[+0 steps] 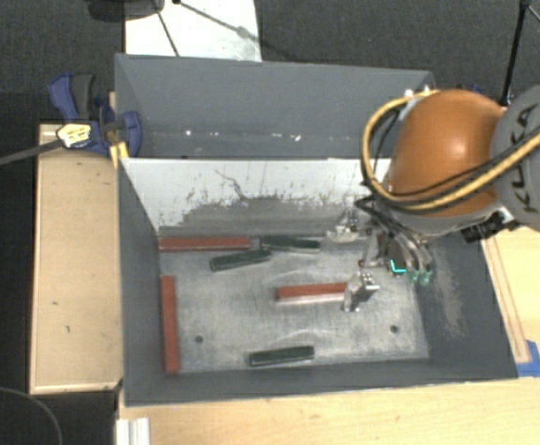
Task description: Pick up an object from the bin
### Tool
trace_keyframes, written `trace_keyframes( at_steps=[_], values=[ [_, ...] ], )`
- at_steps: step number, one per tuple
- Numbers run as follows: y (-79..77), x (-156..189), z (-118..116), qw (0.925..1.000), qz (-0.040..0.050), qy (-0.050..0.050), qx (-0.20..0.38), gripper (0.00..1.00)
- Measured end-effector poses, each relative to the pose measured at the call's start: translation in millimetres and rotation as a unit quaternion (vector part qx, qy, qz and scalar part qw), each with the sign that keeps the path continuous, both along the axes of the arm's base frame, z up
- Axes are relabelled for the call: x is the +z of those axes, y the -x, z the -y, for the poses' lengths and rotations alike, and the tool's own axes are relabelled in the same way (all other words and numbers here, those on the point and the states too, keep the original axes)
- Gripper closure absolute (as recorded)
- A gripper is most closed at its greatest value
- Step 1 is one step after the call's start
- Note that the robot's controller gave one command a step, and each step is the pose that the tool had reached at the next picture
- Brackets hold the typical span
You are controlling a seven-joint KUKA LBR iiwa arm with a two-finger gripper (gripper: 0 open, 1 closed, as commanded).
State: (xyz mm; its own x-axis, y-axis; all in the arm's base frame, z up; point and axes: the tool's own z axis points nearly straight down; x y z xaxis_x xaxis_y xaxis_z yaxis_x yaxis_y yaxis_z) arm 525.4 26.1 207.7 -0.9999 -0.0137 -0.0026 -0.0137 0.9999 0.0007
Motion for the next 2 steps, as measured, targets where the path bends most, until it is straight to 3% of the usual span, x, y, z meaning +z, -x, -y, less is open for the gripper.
trace_keyframes(
  at_steps=[1,2],
  values=[
    [-5.5,-42,-1,0.9999,0.0045,0.0,-0.012,0.0],
    [-7.5,-121,-16,1.0,-0.0004,0.0,-0.001,1.0]
  ],
)
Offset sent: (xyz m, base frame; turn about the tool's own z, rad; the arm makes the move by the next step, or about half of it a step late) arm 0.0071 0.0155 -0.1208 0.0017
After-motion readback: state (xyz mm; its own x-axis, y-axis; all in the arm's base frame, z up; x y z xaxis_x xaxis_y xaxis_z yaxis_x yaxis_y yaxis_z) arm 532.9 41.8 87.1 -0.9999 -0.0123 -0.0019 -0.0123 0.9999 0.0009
